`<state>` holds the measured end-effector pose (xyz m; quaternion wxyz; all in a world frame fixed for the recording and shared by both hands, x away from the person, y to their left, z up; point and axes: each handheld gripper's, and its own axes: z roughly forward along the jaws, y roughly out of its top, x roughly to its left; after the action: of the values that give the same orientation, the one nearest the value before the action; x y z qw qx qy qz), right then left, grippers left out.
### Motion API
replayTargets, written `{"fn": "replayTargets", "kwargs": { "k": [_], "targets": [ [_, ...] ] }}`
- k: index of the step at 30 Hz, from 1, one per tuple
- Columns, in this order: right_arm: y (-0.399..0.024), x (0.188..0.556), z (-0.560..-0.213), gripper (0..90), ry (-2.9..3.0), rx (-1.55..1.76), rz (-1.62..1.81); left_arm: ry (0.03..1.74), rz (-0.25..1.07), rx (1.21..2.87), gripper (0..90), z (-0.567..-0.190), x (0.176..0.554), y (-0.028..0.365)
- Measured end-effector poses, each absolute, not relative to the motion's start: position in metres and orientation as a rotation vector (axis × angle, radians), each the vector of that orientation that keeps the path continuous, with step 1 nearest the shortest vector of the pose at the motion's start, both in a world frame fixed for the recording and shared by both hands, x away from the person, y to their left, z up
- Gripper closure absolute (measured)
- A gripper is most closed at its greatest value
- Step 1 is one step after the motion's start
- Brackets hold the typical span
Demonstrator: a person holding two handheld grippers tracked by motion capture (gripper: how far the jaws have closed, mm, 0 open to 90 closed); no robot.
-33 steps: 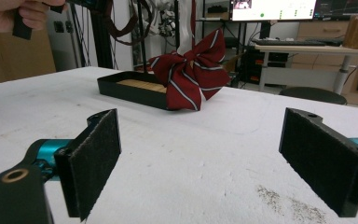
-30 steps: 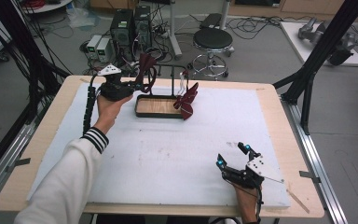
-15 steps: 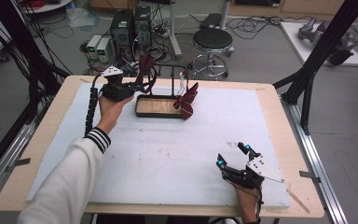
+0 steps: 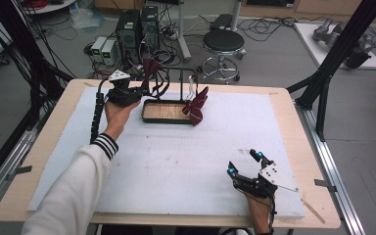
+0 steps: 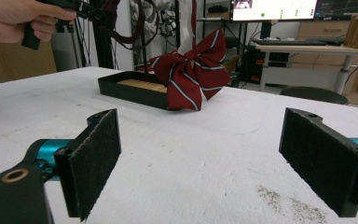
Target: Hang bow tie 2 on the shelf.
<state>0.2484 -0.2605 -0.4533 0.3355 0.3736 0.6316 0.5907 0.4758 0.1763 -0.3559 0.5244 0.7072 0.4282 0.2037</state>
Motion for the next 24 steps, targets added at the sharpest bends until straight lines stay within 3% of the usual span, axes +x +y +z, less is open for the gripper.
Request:
{"fn": "replayTargets", "kwargs": {
  "k": [17,24],
  "targets": [
    [-0.2606,0.2485,-0.4533,11.9,1.646,0.971,1.539,1.077,0.476,1.738,72.7,-0.3643,0.4784,0.1782],
    [-0.2606,0.2485,-0.4533,11.9,1.646,0.969,1.540,1.086,0.467,1.744,62.6,-0.3651,0.4788,0.1800]
  ]
}}
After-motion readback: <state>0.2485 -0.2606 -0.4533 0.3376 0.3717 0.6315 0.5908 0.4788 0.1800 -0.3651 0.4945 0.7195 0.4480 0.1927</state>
